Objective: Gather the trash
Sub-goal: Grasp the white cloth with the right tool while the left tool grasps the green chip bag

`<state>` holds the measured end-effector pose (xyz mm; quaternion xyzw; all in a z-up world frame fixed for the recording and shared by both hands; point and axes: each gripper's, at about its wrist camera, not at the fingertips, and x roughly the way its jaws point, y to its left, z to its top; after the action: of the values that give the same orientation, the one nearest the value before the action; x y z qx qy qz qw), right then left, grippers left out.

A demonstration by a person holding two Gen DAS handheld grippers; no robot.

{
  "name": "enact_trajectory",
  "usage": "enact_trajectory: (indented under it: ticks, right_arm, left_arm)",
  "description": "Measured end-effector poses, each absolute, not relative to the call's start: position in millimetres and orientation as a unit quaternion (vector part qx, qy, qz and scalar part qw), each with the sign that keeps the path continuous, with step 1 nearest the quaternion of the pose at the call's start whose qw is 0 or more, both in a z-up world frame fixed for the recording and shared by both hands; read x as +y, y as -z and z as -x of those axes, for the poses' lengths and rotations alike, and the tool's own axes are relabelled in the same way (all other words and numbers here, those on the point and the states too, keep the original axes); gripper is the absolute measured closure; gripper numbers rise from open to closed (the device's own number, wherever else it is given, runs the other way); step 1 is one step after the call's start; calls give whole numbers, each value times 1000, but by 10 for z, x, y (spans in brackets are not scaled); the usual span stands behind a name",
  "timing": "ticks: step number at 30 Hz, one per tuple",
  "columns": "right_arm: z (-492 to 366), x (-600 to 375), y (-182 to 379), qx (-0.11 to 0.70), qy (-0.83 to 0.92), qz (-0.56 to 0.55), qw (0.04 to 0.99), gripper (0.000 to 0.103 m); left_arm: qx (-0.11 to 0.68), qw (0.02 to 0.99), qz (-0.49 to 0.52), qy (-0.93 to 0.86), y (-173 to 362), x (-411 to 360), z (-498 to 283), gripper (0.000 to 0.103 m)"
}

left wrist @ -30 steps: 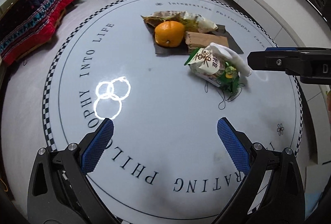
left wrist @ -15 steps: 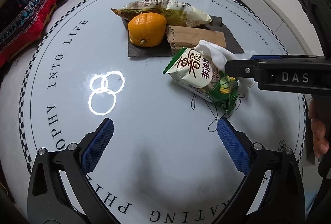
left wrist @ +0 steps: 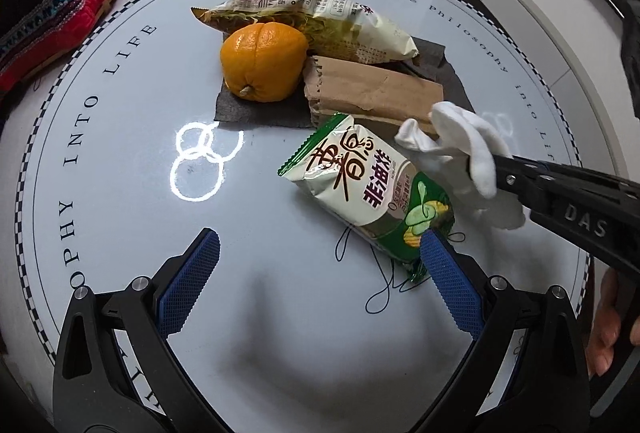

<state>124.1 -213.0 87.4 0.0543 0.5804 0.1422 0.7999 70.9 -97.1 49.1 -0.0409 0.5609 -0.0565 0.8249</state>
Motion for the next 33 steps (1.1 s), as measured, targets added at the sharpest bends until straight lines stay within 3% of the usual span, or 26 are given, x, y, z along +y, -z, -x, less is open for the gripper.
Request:
enact_trajectory:
  ticks: [20,26,33]
  right_arm:
    - [-1194,-2812,-825,565,-103,-117,810,95]
    - [-1164,-2793,-804,567,-104,-121,808,95]
    - [-1081,-2686,-861,567,-109,-118,808,95]
  left_arm:
    - [577,814,51,38,-280,-1459,-1114,6]
    - [562,821,71,70,-265,-1328,-1061,17]
    - [550,827,58,98,-297,-1230,-891,18]
